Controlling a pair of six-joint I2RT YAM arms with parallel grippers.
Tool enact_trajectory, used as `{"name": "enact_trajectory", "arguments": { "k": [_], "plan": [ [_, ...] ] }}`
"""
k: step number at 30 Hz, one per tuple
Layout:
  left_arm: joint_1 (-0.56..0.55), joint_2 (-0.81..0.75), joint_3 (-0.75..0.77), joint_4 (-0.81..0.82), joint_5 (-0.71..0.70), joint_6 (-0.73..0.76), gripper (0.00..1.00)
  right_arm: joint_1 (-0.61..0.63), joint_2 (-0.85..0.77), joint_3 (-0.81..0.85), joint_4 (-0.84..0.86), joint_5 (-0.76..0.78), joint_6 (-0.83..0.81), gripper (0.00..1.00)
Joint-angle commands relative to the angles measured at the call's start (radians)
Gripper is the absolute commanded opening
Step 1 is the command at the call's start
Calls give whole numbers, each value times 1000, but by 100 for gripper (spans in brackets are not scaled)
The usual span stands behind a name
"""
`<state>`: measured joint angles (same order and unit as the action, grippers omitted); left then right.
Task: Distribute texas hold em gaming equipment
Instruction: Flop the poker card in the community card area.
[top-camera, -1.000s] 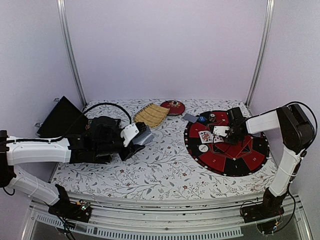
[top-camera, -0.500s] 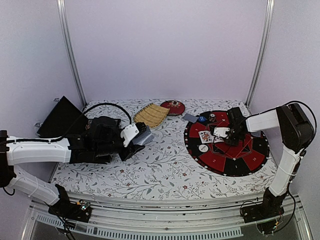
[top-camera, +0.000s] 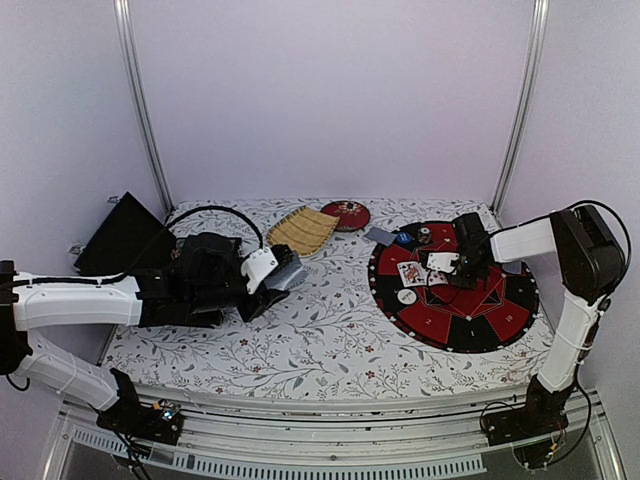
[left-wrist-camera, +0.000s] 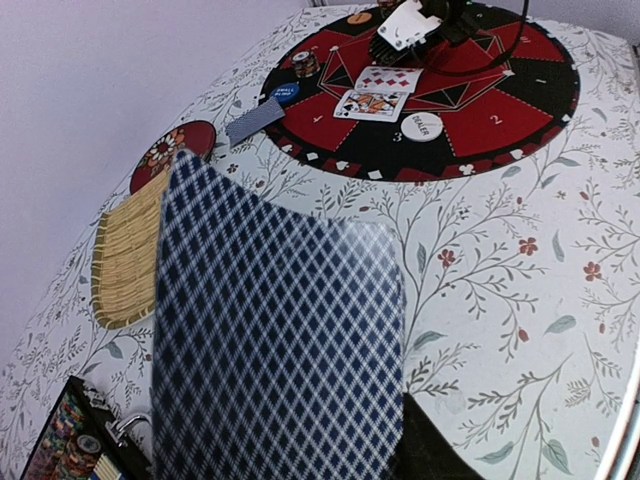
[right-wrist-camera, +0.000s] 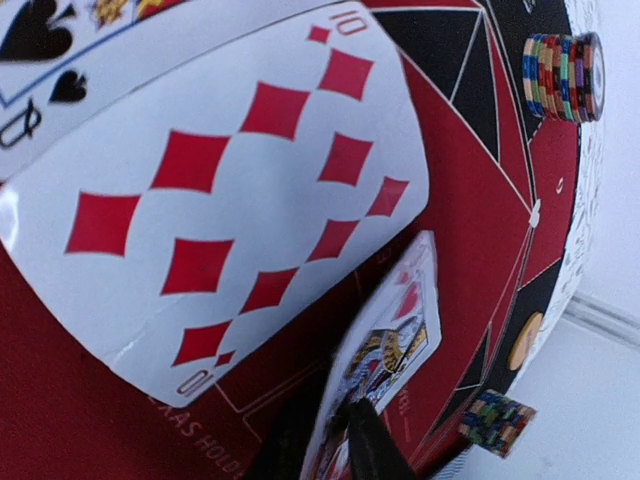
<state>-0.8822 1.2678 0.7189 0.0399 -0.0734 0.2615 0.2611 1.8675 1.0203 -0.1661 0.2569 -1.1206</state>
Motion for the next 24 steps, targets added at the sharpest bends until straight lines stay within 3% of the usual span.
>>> {"name": "enact_trajectory", "arguments": {
  "k": [1, 5, 16, 24],
  "plan": [
    [5, -22, -6, 9, -11, 5, 44, 18, 16, -12, -99, -17, -2, 25],
    [6, -32, -7, 2, -14, 5, 44, 25, 9, -10, -150, -5, 3, 33],
    [6, -39, -6, -8, -16, 3, 44, 46, -85, -17, -201, -33, -16, 41],
    [7, -35, -1, -16, -10, -1, 44, -17, -181, 171, -202, -232, 259, 47]
  ]
}}
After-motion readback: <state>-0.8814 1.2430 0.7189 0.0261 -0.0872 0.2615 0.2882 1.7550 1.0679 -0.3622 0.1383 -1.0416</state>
